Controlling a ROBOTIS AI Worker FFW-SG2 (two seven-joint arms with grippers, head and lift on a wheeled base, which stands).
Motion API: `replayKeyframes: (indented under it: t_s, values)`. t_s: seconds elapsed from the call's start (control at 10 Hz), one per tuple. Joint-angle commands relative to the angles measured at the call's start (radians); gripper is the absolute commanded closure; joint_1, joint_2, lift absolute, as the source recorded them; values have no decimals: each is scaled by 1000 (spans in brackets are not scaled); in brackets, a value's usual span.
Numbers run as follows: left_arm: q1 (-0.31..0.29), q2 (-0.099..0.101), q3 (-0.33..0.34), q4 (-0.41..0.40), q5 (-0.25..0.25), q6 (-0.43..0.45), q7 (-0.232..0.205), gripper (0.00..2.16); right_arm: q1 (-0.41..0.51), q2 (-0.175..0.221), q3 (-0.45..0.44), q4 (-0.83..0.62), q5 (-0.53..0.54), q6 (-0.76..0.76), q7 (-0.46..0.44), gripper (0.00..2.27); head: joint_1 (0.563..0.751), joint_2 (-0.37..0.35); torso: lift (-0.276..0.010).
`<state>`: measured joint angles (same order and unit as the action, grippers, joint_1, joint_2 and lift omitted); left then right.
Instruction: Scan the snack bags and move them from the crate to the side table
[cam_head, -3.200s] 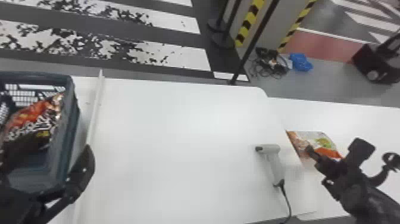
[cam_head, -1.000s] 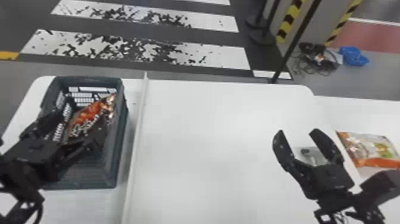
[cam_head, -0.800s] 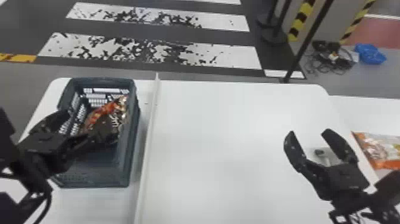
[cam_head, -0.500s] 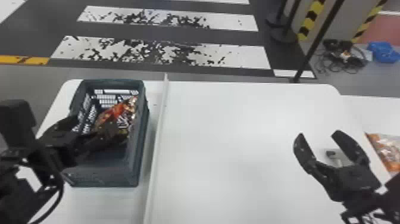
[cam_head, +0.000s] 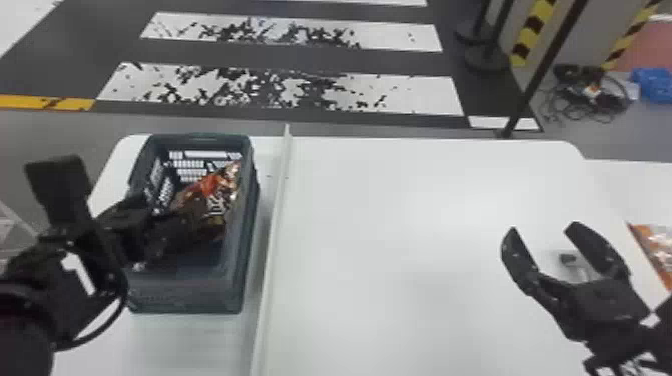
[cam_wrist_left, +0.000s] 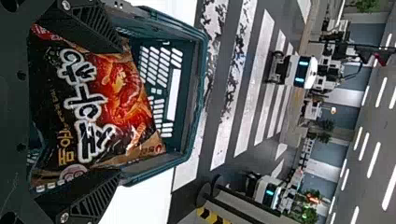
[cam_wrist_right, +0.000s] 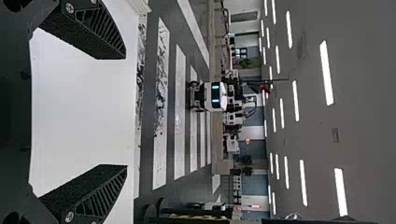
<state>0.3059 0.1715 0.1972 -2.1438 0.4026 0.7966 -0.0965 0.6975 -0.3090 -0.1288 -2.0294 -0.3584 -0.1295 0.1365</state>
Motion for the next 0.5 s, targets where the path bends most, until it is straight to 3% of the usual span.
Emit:
replayKeyframes:
  t_s: [0.0, 0.4]
  values:
    - [-36, -3, 1, 36, 1, 28, 0, 87, -13, -15, 9, 8, -2, 0, 0, 97, 695, -25, -87]
    - [-116, -13, -42, 139, -18, 34, 0, 90, -24, -47, 8, 20, -19, 0, -2, 97, 695, -31, -87]
